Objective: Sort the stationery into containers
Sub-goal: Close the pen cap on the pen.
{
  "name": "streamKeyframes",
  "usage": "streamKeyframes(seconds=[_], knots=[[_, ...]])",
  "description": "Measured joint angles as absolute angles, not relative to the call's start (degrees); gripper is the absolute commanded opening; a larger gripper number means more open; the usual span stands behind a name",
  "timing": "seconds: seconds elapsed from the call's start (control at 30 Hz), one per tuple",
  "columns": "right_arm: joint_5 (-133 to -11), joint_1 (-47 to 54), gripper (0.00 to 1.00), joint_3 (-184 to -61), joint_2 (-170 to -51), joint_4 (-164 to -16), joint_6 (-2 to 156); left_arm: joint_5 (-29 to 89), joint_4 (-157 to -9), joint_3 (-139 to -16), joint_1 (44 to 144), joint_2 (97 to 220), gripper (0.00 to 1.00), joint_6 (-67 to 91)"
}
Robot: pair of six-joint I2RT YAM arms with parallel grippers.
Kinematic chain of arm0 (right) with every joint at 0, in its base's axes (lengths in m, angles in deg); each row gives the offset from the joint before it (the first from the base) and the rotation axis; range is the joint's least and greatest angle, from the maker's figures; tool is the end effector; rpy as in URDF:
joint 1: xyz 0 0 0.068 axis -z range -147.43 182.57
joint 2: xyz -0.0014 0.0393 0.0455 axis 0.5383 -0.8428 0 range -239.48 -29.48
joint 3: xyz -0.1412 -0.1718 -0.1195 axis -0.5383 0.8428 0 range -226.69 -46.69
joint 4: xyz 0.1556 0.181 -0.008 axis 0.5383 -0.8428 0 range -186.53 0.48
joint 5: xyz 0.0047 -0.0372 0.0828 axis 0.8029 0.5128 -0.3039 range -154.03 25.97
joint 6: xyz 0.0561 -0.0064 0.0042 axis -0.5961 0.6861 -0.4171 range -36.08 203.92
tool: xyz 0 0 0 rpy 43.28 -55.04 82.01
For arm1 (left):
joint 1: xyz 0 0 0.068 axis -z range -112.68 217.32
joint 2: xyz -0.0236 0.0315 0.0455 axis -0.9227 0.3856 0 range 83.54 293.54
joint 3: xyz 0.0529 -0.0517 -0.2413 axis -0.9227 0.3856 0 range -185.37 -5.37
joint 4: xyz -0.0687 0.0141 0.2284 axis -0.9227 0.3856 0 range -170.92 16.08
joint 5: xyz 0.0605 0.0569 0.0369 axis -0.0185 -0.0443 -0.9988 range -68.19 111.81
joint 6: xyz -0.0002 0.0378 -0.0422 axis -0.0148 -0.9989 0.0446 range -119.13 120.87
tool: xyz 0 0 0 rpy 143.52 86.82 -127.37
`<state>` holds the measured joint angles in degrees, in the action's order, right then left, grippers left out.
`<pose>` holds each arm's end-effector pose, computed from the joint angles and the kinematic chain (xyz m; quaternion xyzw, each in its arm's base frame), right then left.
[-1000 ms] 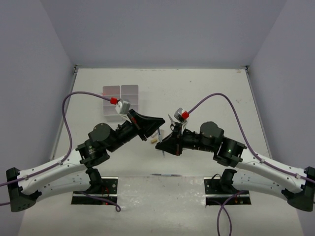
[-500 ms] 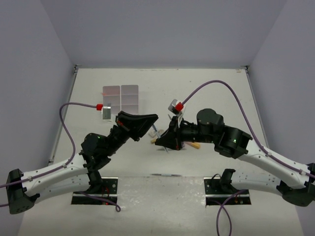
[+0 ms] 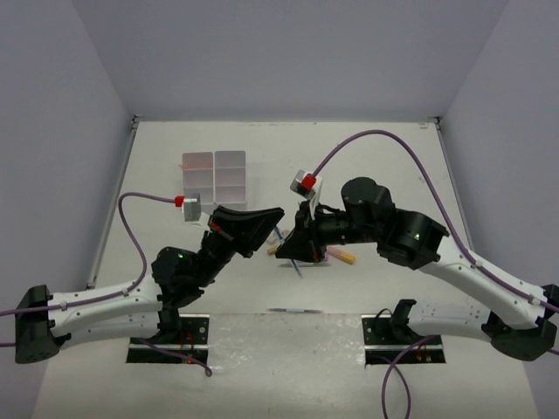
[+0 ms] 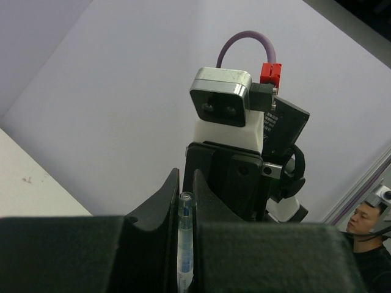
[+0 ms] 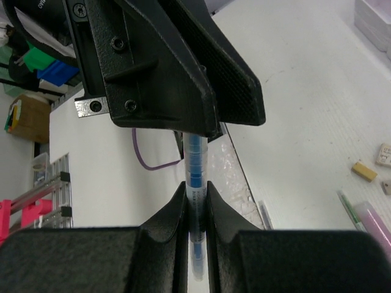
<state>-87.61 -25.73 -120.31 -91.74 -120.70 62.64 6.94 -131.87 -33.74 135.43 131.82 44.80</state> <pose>0.0997 0.1914 0.3934 -0.3656 0.7223 0.4886 0.3254 0.0776 -0.1655 0.3339 -0.0079 0.5008 -0.6802 0.5352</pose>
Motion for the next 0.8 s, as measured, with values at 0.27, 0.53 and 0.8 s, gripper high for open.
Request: streamKeyframes(seconds=[0.27, 0.53, 0.8], knots=[[-88.6, -24.8, 0.0, -117.3, -91.1, -117.7, 62.5, 2.6, -123.0, -36.1, 137.3, 129.9, 0.0, 42.4], [-91.4, -24.3, 0.0, -98.3, -84.4, -96.5, 62.8, 1.9, -98.7, -44.4, 139.6, 128.0, 0.33, 33.5], [-89.3, -23.9, 0.0, -93.0, -81.5, -87.9, 62.2, 4.8, -93.1, -47.9, 140.5, 129.4, 0.71, 31.0]])
